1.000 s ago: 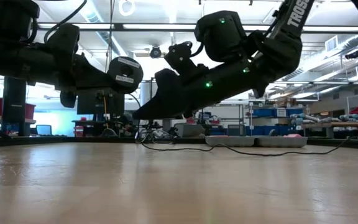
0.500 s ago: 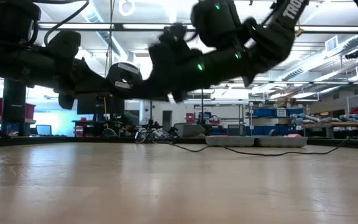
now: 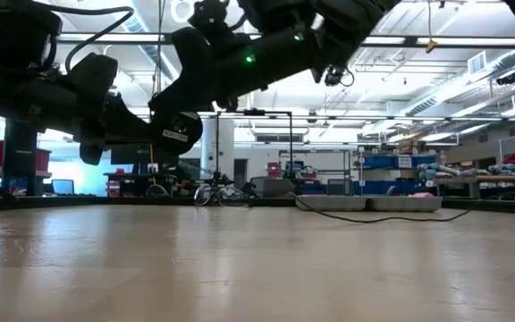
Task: Coil cords
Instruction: Coil the black wire onto the spool
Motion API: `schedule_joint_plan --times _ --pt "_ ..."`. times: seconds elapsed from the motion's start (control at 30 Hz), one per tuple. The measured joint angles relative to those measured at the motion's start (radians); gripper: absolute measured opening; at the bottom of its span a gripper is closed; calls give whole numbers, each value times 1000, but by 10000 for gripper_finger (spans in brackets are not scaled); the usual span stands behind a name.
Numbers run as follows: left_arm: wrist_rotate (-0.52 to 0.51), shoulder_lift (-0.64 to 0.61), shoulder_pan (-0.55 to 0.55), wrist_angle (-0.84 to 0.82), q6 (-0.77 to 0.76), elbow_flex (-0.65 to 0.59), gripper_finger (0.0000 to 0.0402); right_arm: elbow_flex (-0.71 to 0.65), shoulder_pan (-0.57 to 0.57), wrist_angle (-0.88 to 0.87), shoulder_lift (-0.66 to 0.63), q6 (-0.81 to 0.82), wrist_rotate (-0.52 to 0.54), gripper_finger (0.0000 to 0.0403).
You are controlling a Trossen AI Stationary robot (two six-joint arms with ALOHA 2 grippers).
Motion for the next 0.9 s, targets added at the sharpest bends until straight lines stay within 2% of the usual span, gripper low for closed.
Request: schedule_joint_plan --times 0.2,0.47,0.6,0.67,0.8,0.9 --pt "8 0 1 -7 -1 0 1 40 -12 -165 -58 -3 45 0" --pt "19 0 1 23 -4 0 1 42 -40 -421 -179 45 183 0" --pt "37 0 0 73 3 0 1 42 -61 -555 -192 151 179 2" --pt "50 0 0 93 18 0 1 40 -68 -612 -189 181 145 7" --pt "55 0 0 110 24 0 1 -3 -69 -594 -169 225 55 20" --pt "54 0 0 113 25 0 1 -63 -56 -500 -141 257 33 28"
